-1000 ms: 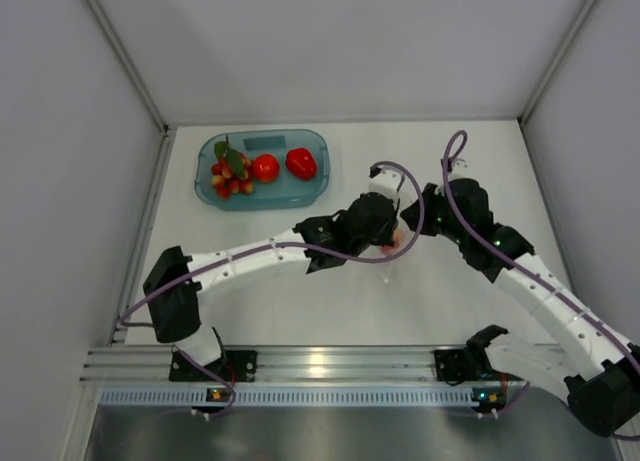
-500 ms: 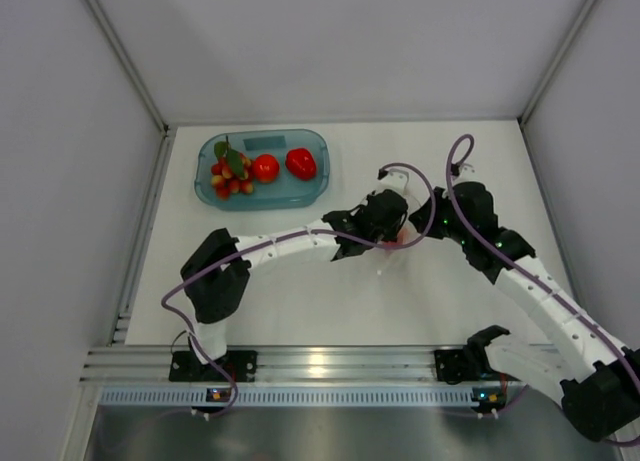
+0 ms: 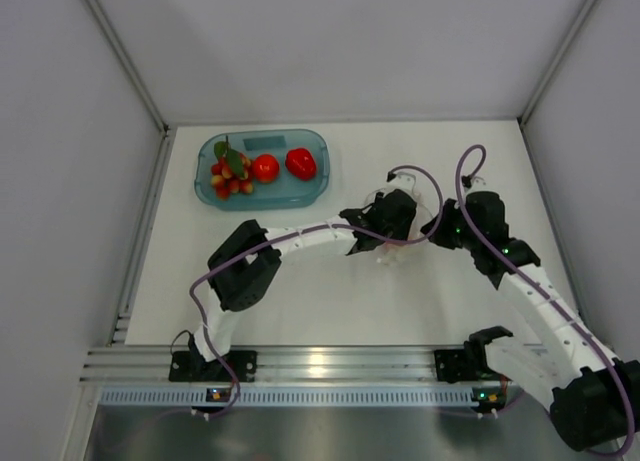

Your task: Open the zip-top bag and remove the fake food

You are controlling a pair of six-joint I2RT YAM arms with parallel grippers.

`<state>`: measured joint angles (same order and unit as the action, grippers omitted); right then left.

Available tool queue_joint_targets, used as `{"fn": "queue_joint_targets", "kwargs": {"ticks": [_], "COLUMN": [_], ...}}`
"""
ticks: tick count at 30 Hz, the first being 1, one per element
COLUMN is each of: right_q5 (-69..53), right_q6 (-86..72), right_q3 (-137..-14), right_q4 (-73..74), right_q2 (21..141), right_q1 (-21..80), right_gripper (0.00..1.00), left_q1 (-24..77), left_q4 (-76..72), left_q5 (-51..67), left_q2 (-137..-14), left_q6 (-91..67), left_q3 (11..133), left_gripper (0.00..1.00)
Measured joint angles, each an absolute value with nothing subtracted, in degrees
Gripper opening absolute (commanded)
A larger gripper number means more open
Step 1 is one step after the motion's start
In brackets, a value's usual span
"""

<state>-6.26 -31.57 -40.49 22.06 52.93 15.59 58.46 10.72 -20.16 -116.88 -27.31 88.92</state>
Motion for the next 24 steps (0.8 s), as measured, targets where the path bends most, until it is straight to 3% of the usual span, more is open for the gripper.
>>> {"fn": "queue_joint_targets", "kwargs": {"ticks": [2,5,10,16,20,24], "right_q5": [-7.01,-7.94,-8.75,-9.63,-9.78,-10.02], "right_q6": [-31.24,-30.89,-30.37,-30.04,-30.04,-29.98], "right_q3": [-39.88,-39.68,-39.66,-39.64,-39.64,-39.64], "right_q4": [22.13,22.26,22.24,22.26,22.28,22.26], "right_q2": [52.58,52.21,51.72,51.75,51.75,51.77], "right_q1": [15.09,14.83,14.76,14.72,14.44,14.41], "right_gripper": [0.00,0.00,0.00,0.00,0.00,0.00], "left_q1": [58.08,57.52,56.75,56.51,56.51,56.51], "left_q4": [10.68,10.44,10.33,10.70,10.74,10.66], "left_q5": [-20.08,-19.29,-16.80,-13.93,-12.80,-12.62], "left_q2": [-118.04,-119.26,-120.33,-122.21,-123.61,-123.70], "left_q6": [-27.24,-27.53,-27.38,-27.05,-27.07,-26.96], "left_q3": [89.06,89.84,90.91,91.92,92.53,92.58], "left_gripper": [0.63,0.64,0.81,0.86,0.83,0.53]}}
